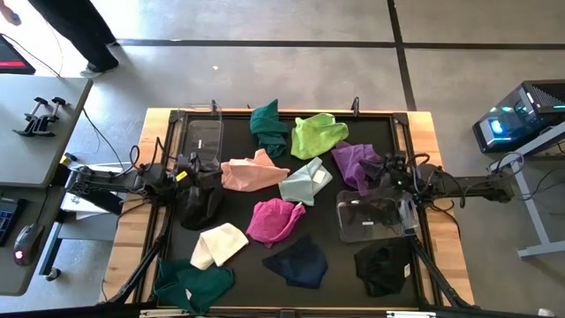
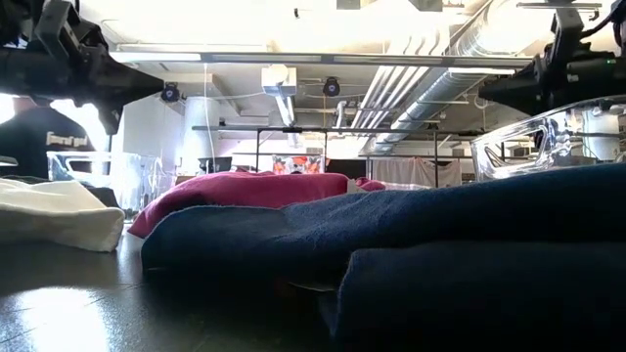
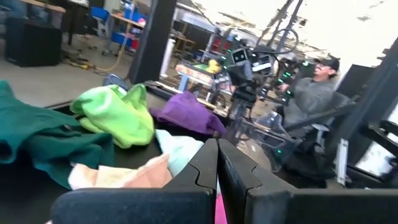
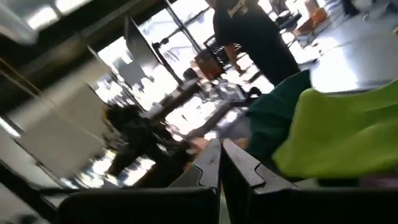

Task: Sort towels by color in basket
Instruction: Adjust the right transparent bin

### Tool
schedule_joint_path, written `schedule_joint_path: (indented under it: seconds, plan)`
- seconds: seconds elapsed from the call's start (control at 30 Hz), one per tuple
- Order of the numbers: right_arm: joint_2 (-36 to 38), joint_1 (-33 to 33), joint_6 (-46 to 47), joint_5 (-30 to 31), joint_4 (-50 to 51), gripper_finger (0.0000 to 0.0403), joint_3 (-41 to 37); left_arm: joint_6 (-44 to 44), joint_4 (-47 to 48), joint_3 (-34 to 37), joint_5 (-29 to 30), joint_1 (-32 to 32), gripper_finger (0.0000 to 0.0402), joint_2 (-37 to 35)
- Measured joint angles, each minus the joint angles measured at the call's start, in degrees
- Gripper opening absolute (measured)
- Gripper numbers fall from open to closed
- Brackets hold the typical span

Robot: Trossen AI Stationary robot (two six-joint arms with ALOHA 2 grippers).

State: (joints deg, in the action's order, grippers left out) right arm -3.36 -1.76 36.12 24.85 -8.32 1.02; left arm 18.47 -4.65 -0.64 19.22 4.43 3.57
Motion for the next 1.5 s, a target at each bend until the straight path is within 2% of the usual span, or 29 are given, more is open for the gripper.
schedule_joint_path:
  seconds: [0.13,0.23,0.3,0.4,0.57,0.67,0.73,0.87,0.93,1.0,1.1,1.2,1.3,1.4,1.5]
  plan:
    - [-1.3,-0.5,-4.9,-8.4,-6.6,0.0,0.0,-0.7,0.0,0.0,0.9,0.0,0.0,0.0]
    - [-4.9,-2.8,-10.2,-15.6,-19.8,0.0,0.0,-1.0,0.0,0.0,0.9,0.0,0.0,0.0]
    - [-8.2,-5.5,-14.0,-17.5,-27.6,0.0,0.4,-1.0,0.0,0.0,0.9,0.0,0.0,0.0]
    - [-14.0,-10.6,-19.5,-17.2,-27.8,0.0,4.8,-1.0,0.0,0.0,1.0,0.0,0.0,0.0]
    - [-27.1,-21.8,-32.5,-16.2,-17.6,0.0,17.1,-1.6,-1.0,0.0,4.0,0.0,0.0,0.0]
    - [-35.8,-29.4,-37.7,-10.5,-7.5,0.0,26.4,-1.6,-1.1,0.0,3.9,0.0,0.0,0.0]
    - [-41.1,-33.6,-36.5,-4.1,2.9,0.0,33.4,-1.0,-0.7,0.0,3.8,0.0,0.0,0.0]
    - [-51.0,-38.6,-27.2,10.2,24.4,0.0,47.4,-0.4,-0.1,0.0,3.6,0.0,0.0,0.0]
    - [-55.3,-39.7,-21.9,13.9,32.7,0.0001,53.6,0.8,0.4,0.0,3.5,0.0,0.0,0.0]
    - [-59.5,-40.2,-17.1,13.8,39.7,0.0009,59.6,2.0,0.5,0.0,3.5,0.0,0.0,0.0]
    - [-65.8,-40.3,-9.8,8.0,49.3,0.0039,68.0,2.5,0.8,0.0,3.5,0.0,0.0,0.0]
    - [-72.2,-40.2,-2.8,1.9,58.3,0.0087,75.0,2.9,0.9,0.0,3.4,0.1,0.0,0.0]
    - [-78.5,-40.2,3.0,-6.7,66.2,0.0137,80.3,5.0,1.1,0.0,2.9,0.2,0.0,0.0]
    - [-84.2,-40.3,5.5,-15.2,71.1,0.0173,83.8,5.5,1.3,0.0,0.3,0.2,0.0,0.0]
    - [-89.4,-40.7,3.8,-22.4,72.6,0.0186,85.2,6.9,1.6,0.0,-2.3,0.2,0.0,0.0]
